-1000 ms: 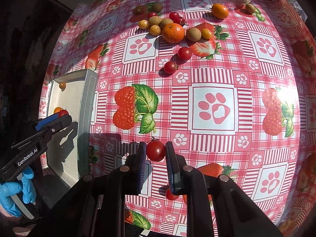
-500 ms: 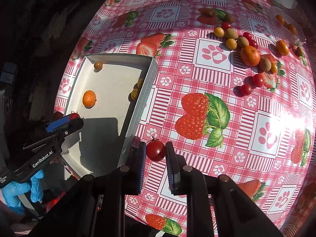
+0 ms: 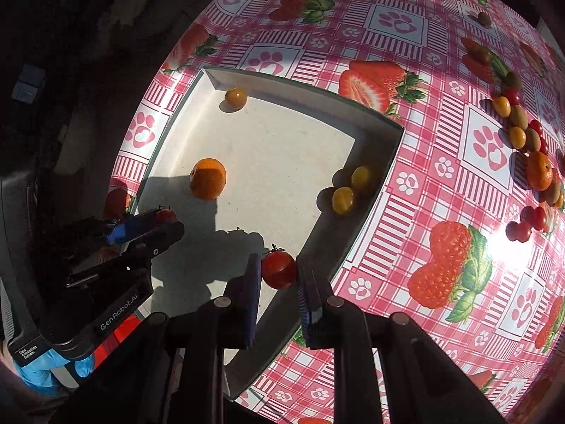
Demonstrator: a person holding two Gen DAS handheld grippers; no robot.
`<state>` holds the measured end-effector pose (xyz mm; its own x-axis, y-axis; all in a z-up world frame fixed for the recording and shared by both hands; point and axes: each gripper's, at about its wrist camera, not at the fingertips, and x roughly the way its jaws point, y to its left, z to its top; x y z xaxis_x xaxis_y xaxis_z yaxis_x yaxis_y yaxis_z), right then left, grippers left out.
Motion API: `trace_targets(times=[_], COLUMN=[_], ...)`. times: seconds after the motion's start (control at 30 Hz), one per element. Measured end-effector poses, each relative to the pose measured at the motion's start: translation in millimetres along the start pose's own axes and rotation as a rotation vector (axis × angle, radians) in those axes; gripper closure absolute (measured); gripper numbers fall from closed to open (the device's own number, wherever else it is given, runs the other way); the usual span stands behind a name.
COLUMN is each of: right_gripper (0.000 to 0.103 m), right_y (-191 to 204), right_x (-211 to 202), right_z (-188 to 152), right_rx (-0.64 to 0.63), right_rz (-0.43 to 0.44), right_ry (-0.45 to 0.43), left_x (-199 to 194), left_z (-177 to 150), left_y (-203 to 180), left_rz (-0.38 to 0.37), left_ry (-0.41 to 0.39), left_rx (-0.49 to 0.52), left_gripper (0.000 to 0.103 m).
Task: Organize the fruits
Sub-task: 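Carry both red cherry tomatoes over the white tray, then open both tools to drop the red cherry tomatoes into the tray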
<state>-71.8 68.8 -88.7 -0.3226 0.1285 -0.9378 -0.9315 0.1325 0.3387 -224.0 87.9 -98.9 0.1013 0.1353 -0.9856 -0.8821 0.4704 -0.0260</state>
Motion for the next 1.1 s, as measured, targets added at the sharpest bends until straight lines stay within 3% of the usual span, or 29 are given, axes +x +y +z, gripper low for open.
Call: trace_targets(times=[0.63,0.7,0.73,0.77,0.8,0.93,1.0,1.1], right_gripper=[0.08,0.079,0.077,0.074,0.067,0.031,0.019,0.018], right_y=[10,10,9,13,13,18,18,25], right_x=[55,55,55,59,58,55,46,34], right_z=[10,8,8,14,15,21,21,23], right_rx=[-0.044,-0.05,-0.05,-0.049,-0.051,-0.045,-0.045,-0.062], right_rz=[-0.06,-0.058,-0.052,-0.049,-0.046,-0.051,-0.049,-0.075], right_ry=[0.131,0.136,0.139,0.141,0.14,0.121,0.087,0.049], left_x=[28,29,30,32,31,33,31,25], left_z=[-6,-5,-5,-5,-4,-4,-5,-7], left_y=[5,5,5,3,1,-3,-4,-6], left_rz=[0.01,0.013,0.011,0.017,0.027,0.023,0.025,0.023], left_ry=[0.055,0.059,0.06,0.061,0.049,0.06,0.058,0.057], left_rx=[0.049,0.06,0.064,0.063,0.061,0.068,0.064,0.055], left_gripper=[0.076,0.073,0.06,0.036,0.03,0.028,0.029,0.029])
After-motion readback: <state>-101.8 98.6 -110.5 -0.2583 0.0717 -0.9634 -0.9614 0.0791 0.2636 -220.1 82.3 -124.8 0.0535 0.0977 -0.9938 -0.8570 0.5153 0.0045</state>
